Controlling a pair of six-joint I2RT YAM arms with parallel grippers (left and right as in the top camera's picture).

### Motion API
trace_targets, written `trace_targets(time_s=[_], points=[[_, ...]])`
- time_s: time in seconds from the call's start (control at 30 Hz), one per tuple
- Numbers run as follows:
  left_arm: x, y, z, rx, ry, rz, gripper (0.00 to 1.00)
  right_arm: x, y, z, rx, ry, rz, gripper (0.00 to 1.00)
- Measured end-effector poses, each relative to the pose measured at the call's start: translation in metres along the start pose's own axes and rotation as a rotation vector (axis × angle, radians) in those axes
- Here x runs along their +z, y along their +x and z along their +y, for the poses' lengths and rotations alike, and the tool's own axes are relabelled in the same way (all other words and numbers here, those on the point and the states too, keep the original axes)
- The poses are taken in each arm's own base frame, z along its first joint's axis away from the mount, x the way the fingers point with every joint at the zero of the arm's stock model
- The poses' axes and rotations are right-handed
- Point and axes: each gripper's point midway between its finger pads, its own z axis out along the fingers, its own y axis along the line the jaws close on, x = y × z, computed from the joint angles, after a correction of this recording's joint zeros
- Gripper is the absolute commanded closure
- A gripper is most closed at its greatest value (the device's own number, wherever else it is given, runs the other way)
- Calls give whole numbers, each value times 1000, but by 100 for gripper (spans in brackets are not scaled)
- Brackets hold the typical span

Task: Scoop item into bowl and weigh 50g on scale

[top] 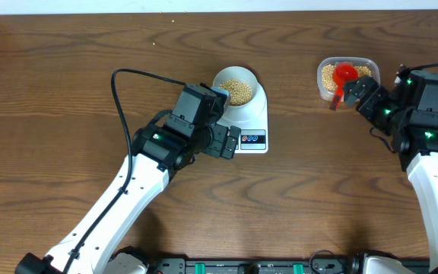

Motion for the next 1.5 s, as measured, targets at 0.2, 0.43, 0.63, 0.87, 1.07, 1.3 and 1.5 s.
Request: trace_targets(time_s=[0.2,0.43,0.63,0.87,1.07,1.3,1.5], points=[[0,0,0,0,0,0,2,-12,21,24,-148,-139,90,1],[0,0,0,0,1,-1,2,-82,55,47,-296,-237,120,1],[0,0,0,0,0,0,2,-139,87,49,-339,-251,102,1],[0,0,0,0,0,1,2,-170,89,23,-379,-102,-25,1],[0,0,0,0,0,1,2,-179,76,10,-480,-2,-130,1],[0,0,0,0,0,1,2,-164,52,1,-596,14,-398,1],[0,0,0,0,0,1,2,-138,63,-19,-682,17,-551,1]])
